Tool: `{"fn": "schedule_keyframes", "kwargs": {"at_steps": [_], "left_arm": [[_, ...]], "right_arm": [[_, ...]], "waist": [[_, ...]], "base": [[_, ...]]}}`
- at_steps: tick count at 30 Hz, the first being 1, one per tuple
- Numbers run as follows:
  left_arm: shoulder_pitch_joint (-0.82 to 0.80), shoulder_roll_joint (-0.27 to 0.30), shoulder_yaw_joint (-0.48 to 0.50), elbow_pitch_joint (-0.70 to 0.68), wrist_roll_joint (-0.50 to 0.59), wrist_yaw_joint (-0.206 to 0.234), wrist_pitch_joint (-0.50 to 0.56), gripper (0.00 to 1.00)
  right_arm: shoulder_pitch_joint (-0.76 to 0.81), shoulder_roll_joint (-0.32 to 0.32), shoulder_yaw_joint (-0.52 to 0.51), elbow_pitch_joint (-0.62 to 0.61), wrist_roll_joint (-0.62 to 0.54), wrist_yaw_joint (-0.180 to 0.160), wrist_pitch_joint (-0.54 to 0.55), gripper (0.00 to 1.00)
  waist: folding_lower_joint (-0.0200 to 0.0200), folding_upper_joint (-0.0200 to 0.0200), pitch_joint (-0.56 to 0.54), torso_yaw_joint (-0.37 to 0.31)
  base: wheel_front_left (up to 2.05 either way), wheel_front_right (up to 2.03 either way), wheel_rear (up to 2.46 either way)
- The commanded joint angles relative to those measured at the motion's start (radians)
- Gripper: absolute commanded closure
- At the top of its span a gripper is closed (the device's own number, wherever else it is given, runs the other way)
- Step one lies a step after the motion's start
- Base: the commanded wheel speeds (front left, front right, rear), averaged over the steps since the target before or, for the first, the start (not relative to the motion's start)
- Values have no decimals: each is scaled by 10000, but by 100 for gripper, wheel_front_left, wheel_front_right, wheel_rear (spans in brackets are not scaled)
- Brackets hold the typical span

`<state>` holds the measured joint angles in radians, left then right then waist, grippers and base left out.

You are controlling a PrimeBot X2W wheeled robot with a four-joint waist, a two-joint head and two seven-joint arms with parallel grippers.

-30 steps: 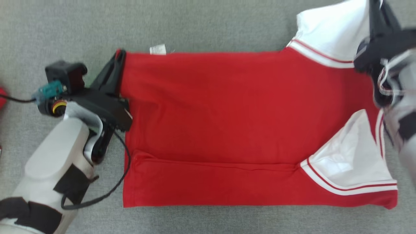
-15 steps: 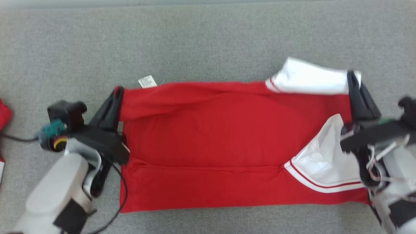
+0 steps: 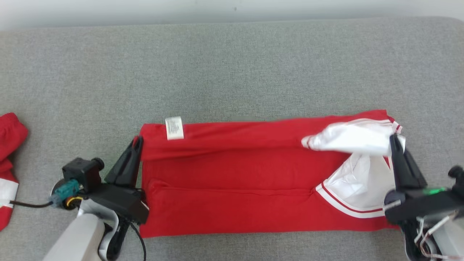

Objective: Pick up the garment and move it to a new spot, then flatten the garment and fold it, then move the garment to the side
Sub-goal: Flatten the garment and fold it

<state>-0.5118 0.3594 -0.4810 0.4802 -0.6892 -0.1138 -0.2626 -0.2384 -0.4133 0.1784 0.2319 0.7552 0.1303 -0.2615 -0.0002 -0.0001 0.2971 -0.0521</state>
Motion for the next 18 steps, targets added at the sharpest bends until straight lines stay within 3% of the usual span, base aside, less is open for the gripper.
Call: {"fn": "schedule_keyframes", "kwargs": {"at_steps": [1,18], "left_arm": [[121,-60,87,-8,23,8,-29,100],[1374,-824,963,-37,881,-146,-31,100]], "right_arm": [[201,-46,-25,-21,22,13,-34,100],[425,17,242,1303,-508,13,-34,100]], "waist": [[2,1,-41,4],[2,1,-347,-113]], "base": [[0,0,0],[0,0,0]]}}
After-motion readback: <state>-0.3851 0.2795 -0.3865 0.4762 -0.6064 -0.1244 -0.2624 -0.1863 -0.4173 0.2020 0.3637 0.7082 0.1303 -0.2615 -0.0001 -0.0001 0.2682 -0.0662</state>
